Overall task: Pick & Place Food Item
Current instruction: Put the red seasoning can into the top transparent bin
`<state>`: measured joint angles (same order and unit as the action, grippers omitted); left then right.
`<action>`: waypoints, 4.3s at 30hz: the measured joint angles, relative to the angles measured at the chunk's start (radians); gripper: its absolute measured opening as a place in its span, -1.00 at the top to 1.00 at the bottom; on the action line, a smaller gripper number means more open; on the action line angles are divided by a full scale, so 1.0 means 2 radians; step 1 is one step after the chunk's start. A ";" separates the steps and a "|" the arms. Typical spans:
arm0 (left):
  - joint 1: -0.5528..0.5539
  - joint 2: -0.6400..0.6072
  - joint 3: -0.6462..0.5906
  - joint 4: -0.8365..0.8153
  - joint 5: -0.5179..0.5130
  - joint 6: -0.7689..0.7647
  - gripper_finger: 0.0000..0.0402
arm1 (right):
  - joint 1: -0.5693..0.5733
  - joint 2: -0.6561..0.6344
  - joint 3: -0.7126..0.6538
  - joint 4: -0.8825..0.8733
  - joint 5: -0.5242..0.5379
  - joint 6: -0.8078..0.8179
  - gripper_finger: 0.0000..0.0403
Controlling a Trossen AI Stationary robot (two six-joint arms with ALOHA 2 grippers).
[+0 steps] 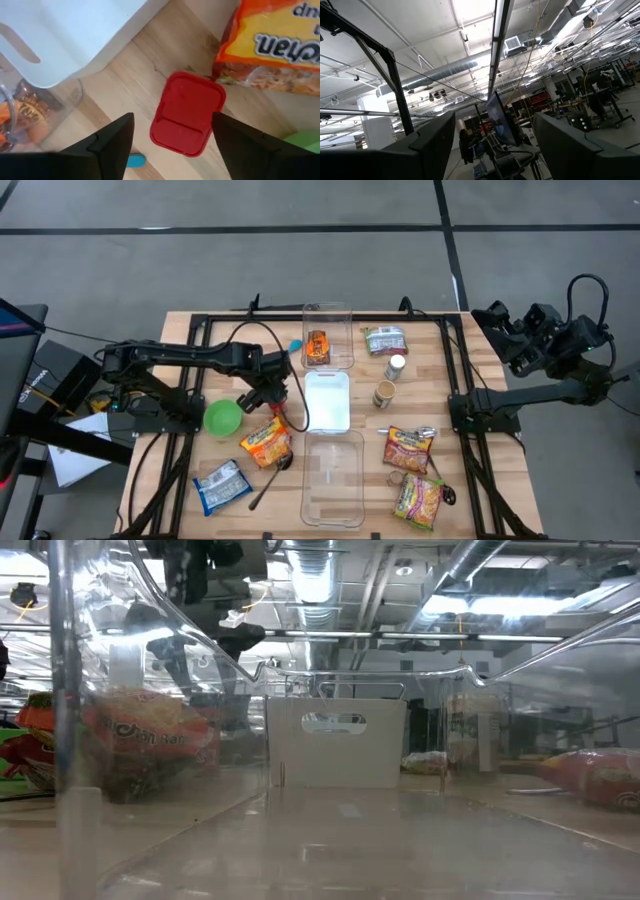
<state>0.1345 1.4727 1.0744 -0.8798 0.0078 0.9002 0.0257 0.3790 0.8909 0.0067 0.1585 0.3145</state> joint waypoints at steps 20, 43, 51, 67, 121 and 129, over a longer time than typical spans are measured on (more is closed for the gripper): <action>-0.009 0.000 -0.011 -0.007 0.026 0.031 -0.54 | 0.000 0.000 0.000 0.000 0.000 0.000 -0.31; 0.011 0.000 -0.083 0.072 0.017 0.075 -0.54 | 0.000 0.000 0.000 0.000 0.000 0.010 -0.31; 0.012 0.000 -0.084 0.085 0.017 0.070 -0.54 | 0.000 0.000 0.000 0.000 0.002 0.010 -0.31; 0.012 0.000 -0.084 0.086 0.017 0.055 -0.10 | 0.000 0.000 0.000 -0.017 0.002 0.013 -0.31; 0.080 -0.077 -0.010 0.116 -0.085 -0.073 -0.05 | 0.000 0.000 0.000 -0.012 0.000 0.023 -0.31; 0.097 -0.061 0.038 0.114 -0.097 -0.101 -0.05 | 0.000 0.000 0.000 -0.011 0.000 0.022 -0.31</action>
<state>0.3292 1.3510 1.1509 -0.6510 -0.1871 0.6986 0.0257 0.3786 0.8906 -0.0146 0.1581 0.3584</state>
